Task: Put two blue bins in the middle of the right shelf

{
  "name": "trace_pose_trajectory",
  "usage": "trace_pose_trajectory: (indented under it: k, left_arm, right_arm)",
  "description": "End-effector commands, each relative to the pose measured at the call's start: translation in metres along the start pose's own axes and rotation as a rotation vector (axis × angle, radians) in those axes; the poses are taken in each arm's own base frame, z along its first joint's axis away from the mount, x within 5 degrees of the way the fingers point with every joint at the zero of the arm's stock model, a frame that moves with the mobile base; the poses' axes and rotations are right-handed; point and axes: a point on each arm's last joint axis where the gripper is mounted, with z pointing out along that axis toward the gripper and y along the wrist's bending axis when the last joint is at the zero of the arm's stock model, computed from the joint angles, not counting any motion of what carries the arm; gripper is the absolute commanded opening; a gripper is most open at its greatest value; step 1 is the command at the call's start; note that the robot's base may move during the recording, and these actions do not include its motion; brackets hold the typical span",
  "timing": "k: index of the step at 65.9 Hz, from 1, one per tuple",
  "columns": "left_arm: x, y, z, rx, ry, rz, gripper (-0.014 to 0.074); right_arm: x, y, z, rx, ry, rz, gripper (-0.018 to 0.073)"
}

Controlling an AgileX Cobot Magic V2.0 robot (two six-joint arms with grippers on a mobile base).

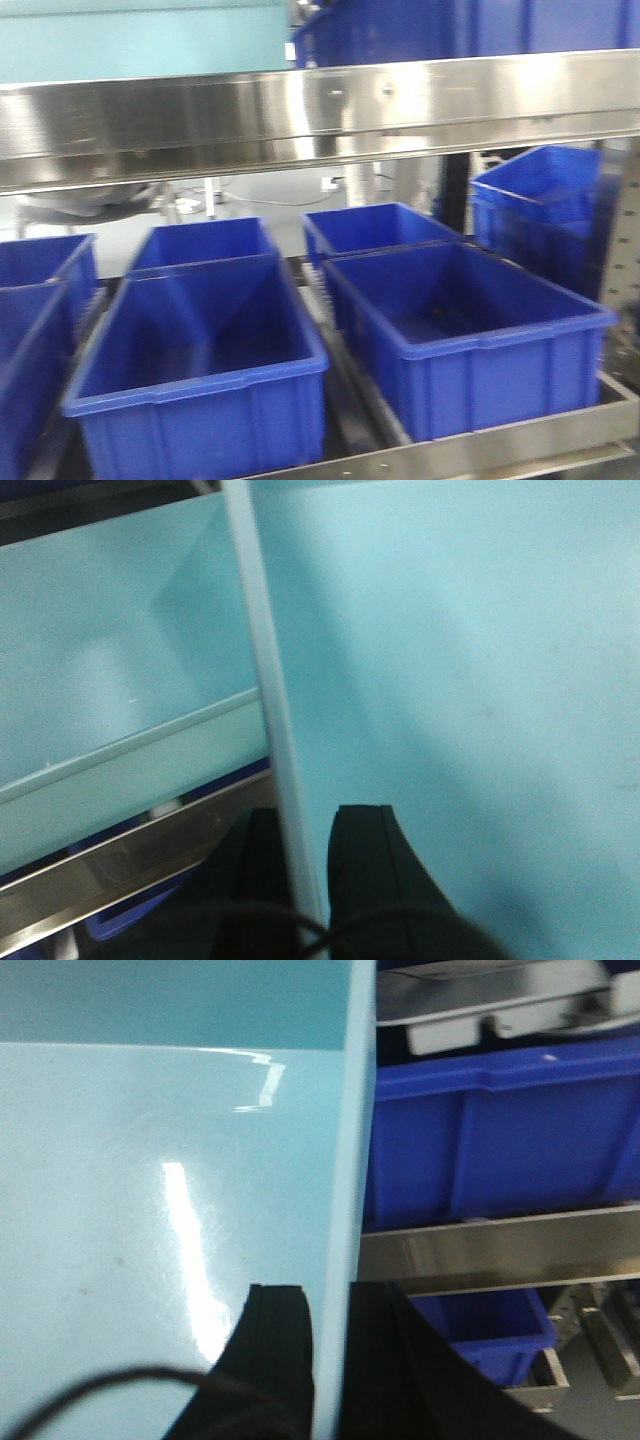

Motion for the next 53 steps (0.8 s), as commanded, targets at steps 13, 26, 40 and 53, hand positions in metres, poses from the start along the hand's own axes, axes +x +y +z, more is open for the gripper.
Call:
trace_pose_trajectory:
  k: [13, 26, 40, 53]
  left_arm:
    - [-0.0045, -0.0068, -0.0086, 0.058, -0.051, 0.004, -0.0111]
    - [-0.0045, -0.0068, -0.0086, 0.058, -0.051, 0.004, -0.0111]
    - [-0.0045, -0.0068, -0.0086, 0.058, -0.051, 0.004, -0.0111]
    - [-0.0045, -0.0068, -0.0086, 0.058, -0.051, 0.004, -0.0111]
  right_arm:
    - [-0.0087, 0.0044, -0.0089, -0.041, -0.085, 0.005, -0.0153]
    - [-0.0087, 0.0044, -0.0089, -0.041, -0.085, 0.005, -0.0153]
    - [-0.0087, 0.0044, -0.0089, -0.041, -0.085, 0.005, -0.0153]
    - [-0.0087, 0.0044, -0.0089, -0.041, -0.085, 0.005, -0.0153]
